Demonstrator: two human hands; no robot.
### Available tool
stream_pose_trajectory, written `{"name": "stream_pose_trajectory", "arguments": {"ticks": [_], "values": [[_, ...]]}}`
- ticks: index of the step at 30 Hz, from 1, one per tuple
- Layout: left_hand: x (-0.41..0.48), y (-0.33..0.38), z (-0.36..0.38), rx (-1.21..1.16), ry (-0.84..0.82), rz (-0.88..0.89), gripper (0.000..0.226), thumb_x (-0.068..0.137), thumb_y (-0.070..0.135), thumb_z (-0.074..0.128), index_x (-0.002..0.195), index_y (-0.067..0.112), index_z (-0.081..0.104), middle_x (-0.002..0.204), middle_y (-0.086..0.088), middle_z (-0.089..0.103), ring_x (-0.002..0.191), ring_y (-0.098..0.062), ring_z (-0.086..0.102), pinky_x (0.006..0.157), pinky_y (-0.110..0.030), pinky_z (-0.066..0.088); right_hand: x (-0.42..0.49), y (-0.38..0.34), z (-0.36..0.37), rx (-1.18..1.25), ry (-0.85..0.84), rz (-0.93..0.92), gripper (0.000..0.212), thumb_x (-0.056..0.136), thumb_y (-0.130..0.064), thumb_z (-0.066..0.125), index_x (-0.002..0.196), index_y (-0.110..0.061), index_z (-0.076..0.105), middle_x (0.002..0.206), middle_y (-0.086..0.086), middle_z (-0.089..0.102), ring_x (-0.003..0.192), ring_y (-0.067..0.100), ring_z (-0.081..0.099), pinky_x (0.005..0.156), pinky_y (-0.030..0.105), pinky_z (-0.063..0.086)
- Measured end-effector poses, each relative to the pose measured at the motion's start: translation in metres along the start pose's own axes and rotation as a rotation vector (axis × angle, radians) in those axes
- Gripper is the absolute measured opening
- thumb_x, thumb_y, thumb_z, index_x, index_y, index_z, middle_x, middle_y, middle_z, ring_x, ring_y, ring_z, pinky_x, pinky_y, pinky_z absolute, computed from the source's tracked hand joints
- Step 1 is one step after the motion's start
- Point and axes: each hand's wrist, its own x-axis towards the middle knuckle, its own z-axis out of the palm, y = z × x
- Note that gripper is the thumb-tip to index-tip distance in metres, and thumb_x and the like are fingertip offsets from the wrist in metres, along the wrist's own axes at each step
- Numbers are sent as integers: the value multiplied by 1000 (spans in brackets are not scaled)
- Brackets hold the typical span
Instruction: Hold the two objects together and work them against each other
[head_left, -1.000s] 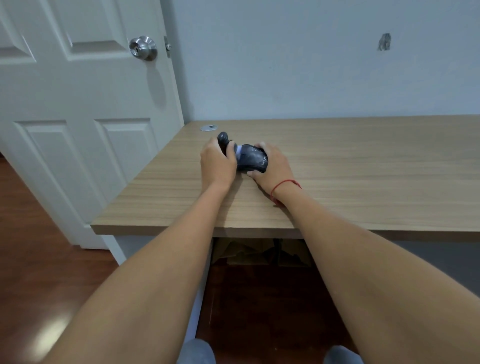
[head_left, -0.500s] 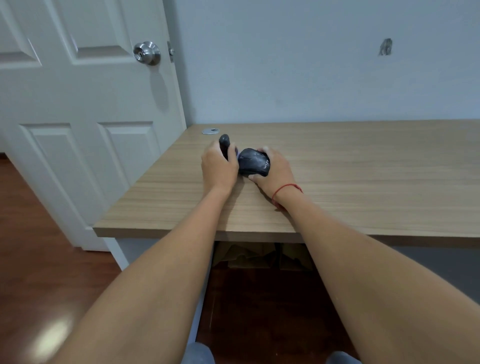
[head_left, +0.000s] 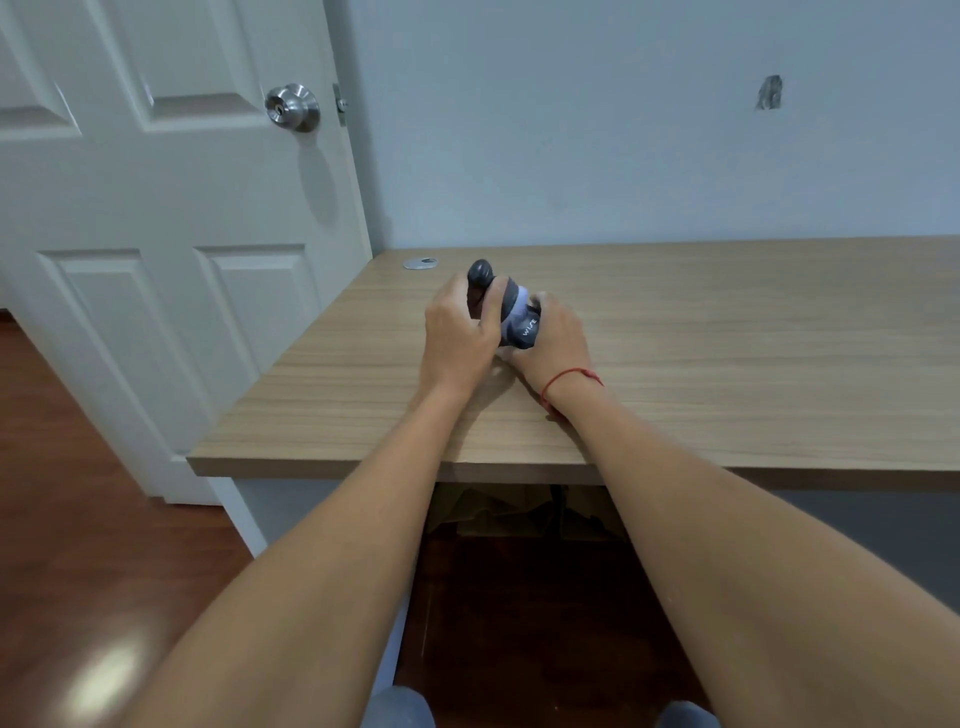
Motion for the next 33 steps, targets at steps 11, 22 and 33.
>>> {"name": "stream_pose_trajectory", "arguments": {"ticks": [11,22,33], "values": [[-1,-1,0,-33,-13,-37,34,91,31,59,77,0,56,72,-15,65,70,-28,62,67,-38,52,-5,-4,-3,-1,57,4,46,68,-17,75,111,-10,61,110,10,66,98,26,63,71,26,39],[-2,-2,0,29,-69,1,32,91,29,60,73,4,52,69,-11,60,65,-23,56,61,-33,46,-5,-5,-1,-5,-2,78,25,70,-25,71,88,-9,62,83,8,66,75,25,62,59,29,41],[5,-9,-1,46,0,-95,30,91,28,58,78,1,56,76,-15,65,74,-30,61,70,-38,51,-12,-6,-9,-202,-56,189,49,67,-57,68,100,-21,64,99,2,70,100,26,63,96,38,45]]}}
